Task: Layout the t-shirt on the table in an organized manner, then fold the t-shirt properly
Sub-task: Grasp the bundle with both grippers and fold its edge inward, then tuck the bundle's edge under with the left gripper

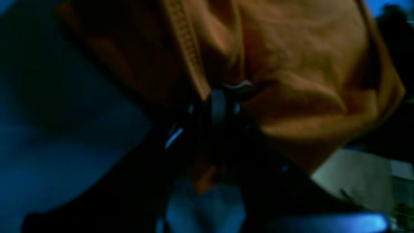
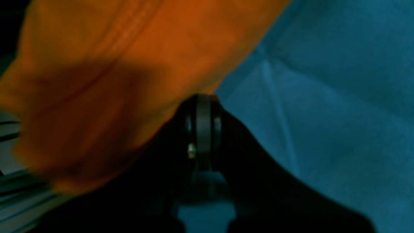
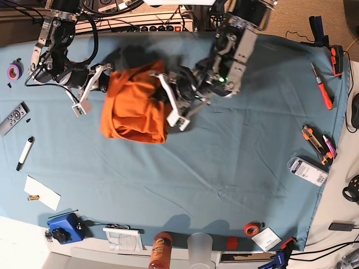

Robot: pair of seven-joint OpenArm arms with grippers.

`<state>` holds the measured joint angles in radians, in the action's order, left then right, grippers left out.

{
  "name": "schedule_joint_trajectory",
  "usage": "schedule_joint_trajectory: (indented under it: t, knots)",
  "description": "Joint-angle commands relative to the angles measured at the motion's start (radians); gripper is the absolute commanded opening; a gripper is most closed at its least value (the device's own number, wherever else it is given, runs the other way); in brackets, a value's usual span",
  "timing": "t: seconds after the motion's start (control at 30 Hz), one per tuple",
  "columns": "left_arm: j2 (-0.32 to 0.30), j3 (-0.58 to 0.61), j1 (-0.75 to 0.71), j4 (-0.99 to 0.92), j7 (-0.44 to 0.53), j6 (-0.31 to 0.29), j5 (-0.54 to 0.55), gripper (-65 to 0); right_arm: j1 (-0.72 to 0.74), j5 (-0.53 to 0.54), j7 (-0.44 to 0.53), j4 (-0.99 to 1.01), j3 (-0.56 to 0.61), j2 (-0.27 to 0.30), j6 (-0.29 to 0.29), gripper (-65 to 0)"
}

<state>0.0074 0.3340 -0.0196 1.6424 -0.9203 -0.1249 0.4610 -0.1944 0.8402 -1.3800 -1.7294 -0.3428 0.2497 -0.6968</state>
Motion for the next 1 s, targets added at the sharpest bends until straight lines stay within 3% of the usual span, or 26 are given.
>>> schedule_joint_trajectory:
  t: [0.0, 0.17, 0.23, 0.37, 0.53, 0.63, 0.73, 0.97]
  knots:
    - [-0.01, 0.003, 0.025, 0.018, 0.019, -0.009, 0.013, -65.0, 0.005, 0.034, 0.009, -0.018, -0.003, 0.013, -0.001, -65.0]
    - [-0.102, 0.004, 0.091, 0.017, 0.019, -0.105, 0.028, -65.0, -0.025, 0.042, 0.002, -0.018, 0.028, 0.011, -0.001, -65.0]
    - [-0.13, 0.004, 0.122, 0.017, 0.02, -0.107, 0.071, -65.0, -0.042, 0.042, 0.006, -0.018, 0.069, 0.011, -0.001, -65.0]
    - [-0.137, 0.005, 0.159, 0.017, 0.019, -0.114, 0.104, -65.0, -0.06, 0.002, 0.055, -0.018, 0.134, 0.01, -0.001, -65.0]
    - [-0.139, 0.005, 0.187, 0.017, 0.03, -0.116, 0.106, -65.0, -0.06, -0.003, 0.064, -0.018, 0.132, 0.01, -0.001, -65.0]
    - [-0.141, 0.016, 0.235, -0.002, 0.037, -0.19, 0.078, -65.0, -0.06, -0.003, 0.074, -0.018, 0.132, 0.007, -0.001, -65.0]
    - [-0.15, 0.091, 0.311, -0.078, 0.012, -0.241, 0.077, -65.0, -0.06, -0.003, 0.079, -0.018, 0.132, 0.008, -0.001, -65.0]
    - [-0.149, 0.339, 0.541, -0.288, 0.014, -0.239, 0.002, -65.0, -0.06, -0.004, 0.079, -0.018, 0.131, 0.008, -0.001, -65.0]
